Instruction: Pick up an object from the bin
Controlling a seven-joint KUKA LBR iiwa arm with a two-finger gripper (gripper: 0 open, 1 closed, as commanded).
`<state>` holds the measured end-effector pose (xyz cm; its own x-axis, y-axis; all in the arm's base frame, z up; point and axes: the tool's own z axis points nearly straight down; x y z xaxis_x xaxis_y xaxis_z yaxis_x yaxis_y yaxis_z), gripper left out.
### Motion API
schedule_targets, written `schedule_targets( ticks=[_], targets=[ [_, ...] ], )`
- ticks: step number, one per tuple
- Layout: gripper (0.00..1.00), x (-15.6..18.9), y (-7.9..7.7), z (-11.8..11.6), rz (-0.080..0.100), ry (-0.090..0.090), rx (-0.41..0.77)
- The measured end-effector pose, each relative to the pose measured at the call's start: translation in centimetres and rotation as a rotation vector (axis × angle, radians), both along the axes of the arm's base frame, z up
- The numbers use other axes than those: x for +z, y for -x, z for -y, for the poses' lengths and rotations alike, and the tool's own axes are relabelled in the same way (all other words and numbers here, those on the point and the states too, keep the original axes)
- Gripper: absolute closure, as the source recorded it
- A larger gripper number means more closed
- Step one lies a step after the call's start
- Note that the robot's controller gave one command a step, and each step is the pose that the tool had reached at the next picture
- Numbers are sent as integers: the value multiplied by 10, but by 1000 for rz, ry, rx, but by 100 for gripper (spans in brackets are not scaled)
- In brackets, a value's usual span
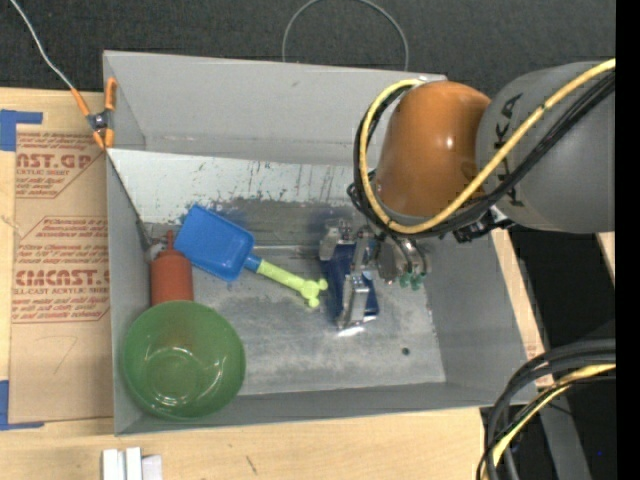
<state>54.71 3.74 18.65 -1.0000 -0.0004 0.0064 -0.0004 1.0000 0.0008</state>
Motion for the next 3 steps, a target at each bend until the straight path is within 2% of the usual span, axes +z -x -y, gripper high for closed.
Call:
schedule_targets(
  ticks=[1, 2, 3],
  targets=[
    [0, 5, -2, 0, 8, 0, 0],
    [0, -62, -12, -2, 10, -1, -61],
    [100, -116, -45, -4, 11, -2, -112]
  ],
)
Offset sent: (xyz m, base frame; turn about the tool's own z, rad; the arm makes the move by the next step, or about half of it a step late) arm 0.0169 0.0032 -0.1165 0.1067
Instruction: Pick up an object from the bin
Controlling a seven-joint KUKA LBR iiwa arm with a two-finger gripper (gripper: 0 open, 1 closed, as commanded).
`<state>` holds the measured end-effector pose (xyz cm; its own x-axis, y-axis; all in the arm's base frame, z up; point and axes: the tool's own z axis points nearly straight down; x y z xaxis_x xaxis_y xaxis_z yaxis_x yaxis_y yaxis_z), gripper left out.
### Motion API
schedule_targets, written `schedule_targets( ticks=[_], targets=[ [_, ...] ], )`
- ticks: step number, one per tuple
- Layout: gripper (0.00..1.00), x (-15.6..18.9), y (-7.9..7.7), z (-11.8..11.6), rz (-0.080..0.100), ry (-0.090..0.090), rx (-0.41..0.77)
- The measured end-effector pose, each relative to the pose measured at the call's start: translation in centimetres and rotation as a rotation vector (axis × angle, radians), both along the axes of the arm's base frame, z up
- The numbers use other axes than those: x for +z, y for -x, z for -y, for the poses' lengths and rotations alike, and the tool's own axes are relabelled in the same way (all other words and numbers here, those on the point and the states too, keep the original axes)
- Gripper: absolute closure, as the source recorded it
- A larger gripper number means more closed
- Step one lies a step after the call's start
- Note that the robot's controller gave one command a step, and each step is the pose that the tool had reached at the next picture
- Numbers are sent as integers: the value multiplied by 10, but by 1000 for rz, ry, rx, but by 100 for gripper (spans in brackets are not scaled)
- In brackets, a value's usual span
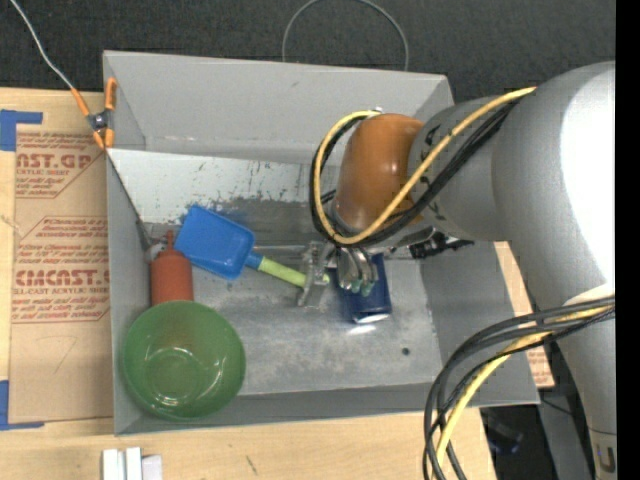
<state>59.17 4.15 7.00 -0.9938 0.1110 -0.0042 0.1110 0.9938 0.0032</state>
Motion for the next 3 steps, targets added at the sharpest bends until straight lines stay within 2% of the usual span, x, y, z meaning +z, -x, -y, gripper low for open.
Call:
schedule_targets(
  ticks=[3],
  targets=[
    [100, 0, 2, -3, 1, 0, 19]
  ],
)
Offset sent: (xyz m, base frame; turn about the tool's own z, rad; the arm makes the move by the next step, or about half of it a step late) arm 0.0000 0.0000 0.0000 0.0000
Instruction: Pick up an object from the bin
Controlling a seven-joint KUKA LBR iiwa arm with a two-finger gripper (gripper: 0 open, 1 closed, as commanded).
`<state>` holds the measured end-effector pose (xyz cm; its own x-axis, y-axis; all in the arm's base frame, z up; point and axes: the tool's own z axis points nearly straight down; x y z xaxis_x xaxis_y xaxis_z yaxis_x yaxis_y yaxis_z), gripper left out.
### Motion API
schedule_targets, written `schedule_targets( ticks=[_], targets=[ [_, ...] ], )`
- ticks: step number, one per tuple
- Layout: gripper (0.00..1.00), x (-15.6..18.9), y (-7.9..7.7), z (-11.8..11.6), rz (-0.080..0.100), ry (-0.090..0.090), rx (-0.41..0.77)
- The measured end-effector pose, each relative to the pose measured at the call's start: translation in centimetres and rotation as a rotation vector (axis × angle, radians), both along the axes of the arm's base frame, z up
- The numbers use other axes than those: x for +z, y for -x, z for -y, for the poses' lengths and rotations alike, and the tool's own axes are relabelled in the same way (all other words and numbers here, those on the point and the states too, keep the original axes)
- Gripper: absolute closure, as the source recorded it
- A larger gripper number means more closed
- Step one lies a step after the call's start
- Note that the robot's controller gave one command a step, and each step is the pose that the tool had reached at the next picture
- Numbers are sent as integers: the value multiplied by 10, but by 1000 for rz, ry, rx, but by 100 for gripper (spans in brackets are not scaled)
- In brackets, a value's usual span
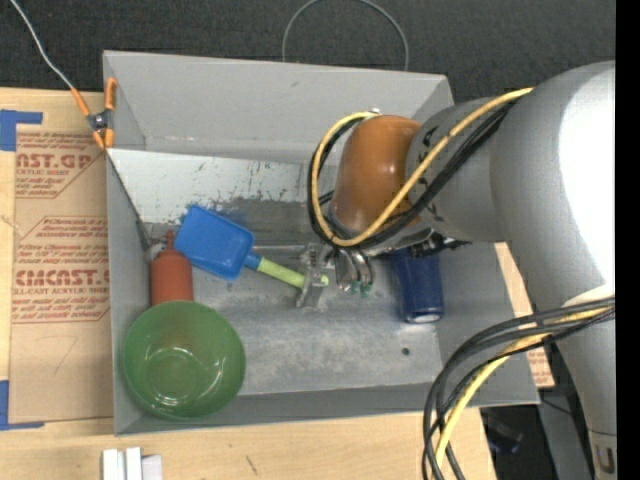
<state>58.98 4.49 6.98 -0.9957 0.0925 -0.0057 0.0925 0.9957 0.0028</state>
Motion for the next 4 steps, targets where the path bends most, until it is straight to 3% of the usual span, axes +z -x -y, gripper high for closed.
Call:
schedule_targets(
  ticks=[1, 3, 4],
  targets=[
    [100, 0, 4, -4, 1, 0, 11],
    [100, 0, -4, 3, 3, -3, -45],
    [100, 1, 3, -16, 3, -2, -21]
  ],
)
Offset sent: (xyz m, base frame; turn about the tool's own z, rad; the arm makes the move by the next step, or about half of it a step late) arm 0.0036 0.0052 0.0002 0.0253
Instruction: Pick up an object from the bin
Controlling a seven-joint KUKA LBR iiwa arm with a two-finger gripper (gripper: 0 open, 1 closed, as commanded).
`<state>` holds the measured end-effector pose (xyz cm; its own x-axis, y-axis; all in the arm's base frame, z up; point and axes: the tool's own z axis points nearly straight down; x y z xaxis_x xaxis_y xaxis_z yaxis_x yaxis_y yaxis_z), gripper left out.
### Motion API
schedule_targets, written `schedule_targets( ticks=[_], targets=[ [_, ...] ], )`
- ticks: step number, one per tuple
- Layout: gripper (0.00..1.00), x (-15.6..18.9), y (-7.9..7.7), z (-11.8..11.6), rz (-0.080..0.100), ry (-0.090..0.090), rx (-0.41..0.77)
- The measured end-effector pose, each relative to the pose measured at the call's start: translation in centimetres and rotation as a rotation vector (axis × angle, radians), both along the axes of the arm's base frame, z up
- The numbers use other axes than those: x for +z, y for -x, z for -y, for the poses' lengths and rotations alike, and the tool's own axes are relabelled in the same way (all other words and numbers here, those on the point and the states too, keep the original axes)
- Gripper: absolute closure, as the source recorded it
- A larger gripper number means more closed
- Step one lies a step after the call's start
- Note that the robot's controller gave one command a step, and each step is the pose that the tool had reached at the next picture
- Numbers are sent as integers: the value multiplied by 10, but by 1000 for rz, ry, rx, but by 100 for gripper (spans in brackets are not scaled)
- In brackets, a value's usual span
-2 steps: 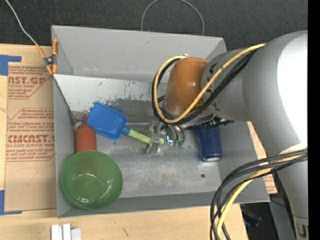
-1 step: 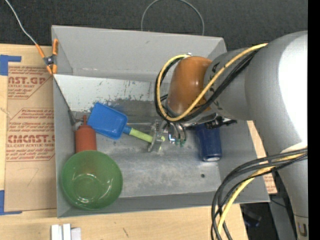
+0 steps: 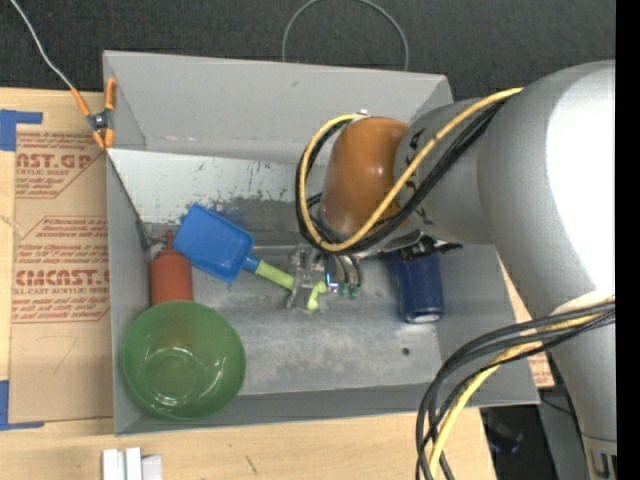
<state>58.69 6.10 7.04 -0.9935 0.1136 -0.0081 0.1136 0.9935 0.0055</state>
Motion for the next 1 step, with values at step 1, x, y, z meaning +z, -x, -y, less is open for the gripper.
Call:
schedule_targets(
  ticks=[1],
  targets=[
    [100, 8, -3, 12, 3, 1, 11]
  ],
)
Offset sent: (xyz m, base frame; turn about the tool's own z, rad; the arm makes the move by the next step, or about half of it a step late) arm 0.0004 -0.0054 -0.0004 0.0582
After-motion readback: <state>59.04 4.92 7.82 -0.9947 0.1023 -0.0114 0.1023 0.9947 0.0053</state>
